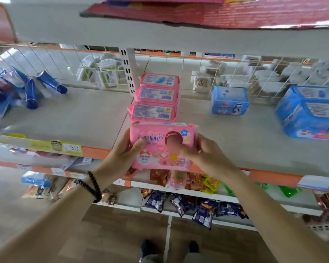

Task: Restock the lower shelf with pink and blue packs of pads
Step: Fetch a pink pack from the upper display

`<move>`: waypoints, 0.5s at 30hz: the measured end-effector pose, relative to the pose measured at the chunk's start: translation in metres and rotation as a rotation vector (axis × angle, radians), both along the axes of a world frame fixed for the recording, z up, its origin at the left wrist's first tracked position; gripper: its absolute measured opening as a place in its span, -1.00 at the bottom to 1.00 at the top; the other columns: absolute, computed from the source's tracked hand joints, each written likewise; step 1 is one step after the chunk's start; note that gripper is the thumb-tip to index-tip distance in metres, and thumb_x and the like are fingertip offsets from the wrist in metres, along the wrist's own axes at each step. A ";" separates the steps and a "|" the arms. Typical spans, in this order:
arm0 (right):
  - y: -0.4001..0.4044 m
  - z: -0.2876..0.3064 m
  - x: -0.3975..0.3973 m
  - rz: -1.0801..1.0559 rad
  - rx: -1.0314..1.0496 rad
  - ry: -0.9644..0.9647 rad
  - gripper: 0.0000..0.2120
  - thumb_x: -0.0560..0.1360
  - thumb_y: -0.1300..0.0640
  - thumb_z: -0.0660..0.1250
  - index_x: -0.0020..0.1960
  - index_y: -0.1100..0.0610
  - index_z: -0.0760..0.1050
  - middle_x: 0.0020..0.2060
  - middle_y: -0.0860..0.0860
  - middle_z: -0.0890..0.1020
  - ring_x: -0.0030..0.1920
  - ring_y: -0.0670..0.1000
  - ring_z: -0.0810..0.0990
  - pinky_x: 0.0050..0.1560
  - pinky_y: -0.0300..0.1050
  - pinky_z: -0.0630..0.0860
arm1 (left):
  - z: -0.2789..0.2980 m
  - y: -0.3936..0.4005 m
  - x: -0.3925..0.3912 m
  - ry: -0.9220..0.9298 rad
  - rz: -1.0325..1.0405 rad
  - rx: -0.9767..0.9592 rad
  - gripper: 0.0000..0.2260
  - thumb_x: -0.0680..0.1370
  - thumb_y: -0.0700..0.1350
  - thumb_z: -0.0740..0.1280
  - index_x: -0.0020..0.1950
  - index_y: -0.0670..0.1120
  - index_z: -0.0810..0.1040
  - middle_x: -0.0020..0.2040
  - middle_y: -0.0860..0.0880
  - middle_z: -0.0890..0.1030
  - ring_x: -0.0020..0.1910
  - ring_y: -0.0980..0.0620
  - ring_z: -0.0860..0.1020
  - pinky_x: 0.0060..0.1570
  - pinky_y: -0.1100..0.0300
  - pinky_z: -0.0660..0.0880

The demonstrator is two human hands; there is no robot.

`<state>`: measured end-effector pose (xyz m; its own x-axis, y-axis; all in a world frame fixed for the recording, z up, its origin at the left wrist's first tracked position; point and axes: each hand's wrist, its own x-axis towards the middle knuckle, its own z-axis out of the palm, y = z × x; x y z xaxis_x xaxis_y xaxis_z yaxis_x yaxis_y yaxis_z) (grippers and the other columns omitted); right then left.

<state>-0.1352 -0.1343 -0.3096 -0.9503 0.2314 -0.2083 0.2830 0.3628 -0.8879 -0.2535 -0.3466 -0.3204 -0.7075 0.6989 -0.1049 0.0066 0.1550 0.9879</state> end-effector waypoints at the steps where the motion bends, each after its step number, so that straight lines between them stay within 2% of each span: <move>1: -0.005 -0.001 -0.007 -0.018 0.006 0.026 -0.85 0.55 0.01 0.37 0.10 -0.03 0.49 -0.20 -0.13 0.67 -0.23 -0.28 0.62 -0.24 -0.44 0.42 | -0.001 -0.004 -0.009 0.026 -0.016 -0.023 -0.60 0.58 0.19 0.21 0.39 0.14 0.34 0.18 -0.01 0.66 0.12 0.01 0.68 -0.08 0.13 0.66; 3: -0.014 -0.004 -0.022 -0.030 0.039 0.058 -0.91 0.55 0.05 0.37 0.01 -0.06 0.48 -0.34 -0.10 0.66 -0.28 -0.24 0.62 -0.19 -0.30 0.44 | -0.005 -0.013 -0.027 0.054 -0.022 -0.067 -0.49 0.52 0.34 0.25 0.38 0.13 0.36 0.15 0.04 0.67 0.12 0.05 0.68 -0.01 0.14 0.65; 5: -0.020 -0.008 -0.034 -0.045 0.073 0.070 -0.90 0.54 0.06 0.39 -0.01 -0.05 0.47 -0.37 -0.07 0.66 -0.28 -0.17 0.63 -0.20 -0.28 0.45 | -0.010 -0.020 -0.043 0.091 -0.016 -0.104 -0.57 0.55 0.25 0.22 0.36 0.10 0.37 0.10 0.09 0.66 0.09 0.11 0.68 0.00 0.18 0.64; 7: -0.023 -0.013 -0.045 -0.065 0.123 0.073 -0.84 0.52 0.05 0.42 0.04 0.03 0.48 -0.31 -0.07 0.65 -0.29 -0.22 0.60 -0.26 -0.36 0.42 | -0.015 -0.026 -0.056 0.093 -0.034 -0.120 -0.55 0.54 0.10 0.29 0.41 0.06 0.37 0.13 0.16 0.65 0.13 0.09 0.67 0.05 0.13 0.64; 9: -0.027 -0.016 -0.051 -0.057 0.180 0.095 -0.72 0.51 -0.04 0.44 0.14 0.03 0.47 -0.19 -0.14 0.64 -0.23 -0.30 0.57 -0.24 -0.45 0.41 | -0.020 -0.031 -0.066 0.075 -0.053 -0.122 -0.38 0.50 -0.07 0.44 0.52 0.02 0.31 0.20 0.16 0.64 0.17 0.10 0.65 0.09 0.09 0.63; 12: -0.035 -0.016 -0.052 -0.031 0.207 0.141 -0.59 0.37 -0.26 0.39 0.17 -0.25 0.39 -0.05 -0.38 0.58 -0.08 -0.43 0.53 -0.11 -0.55 0.38 | -0.028 -0.036 -0.075 0.091 -0.029 -0.123 -0.25 0.44 -0.28 0.52 0.53 0.08 0.29 0.21 0.18 0.62 0.15 0.10 0.65 0.09 -0.01 0.64; 14: -0.036 -0.022 -0.053 -0.021 0.223 0.134 -0.58 0.40 -0.22 0.40 0.21 -0.27 0.38 0.05 -0.38 0.58 0.03 -0.40 0.53 0.05 -0.48 0.43 | -0.033 -0.036 -0.081 0.125 -0.028 -0.127 -0.22 0.42 -0.25 0.54 0.51 0.16 0.28 0.18 0.17 0.64 0.11 0.09 0.67 0.08 -0.03 0.65; 15: -0.034 -0.027 -0.054 -0.024 0.236 0.123 -0.55 0.43 -0.18 0.43 0.27 -0.20 0.39 0.12 -0.32 0.59 0.09 -0.34 0.54 0.15 -0.34 0.47 | -0.034 -0.036 -0.082 0.140 -0.033 -0.136 -0.22 0.41 -0.22 0.55 0.50 0.20 0.27 0.17 0.13 0.65 0.08 0.09 0.68 0.07 -0.04 0.65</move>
<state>-0.1890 -0.1680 -0.3365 -0.9588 0.2826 -0.0296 0.1894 0.5580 -0.8079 -0.3358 -0.3822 -0.3542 -0.6985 0.7083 -0.1018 0.1500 0.2841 0.9470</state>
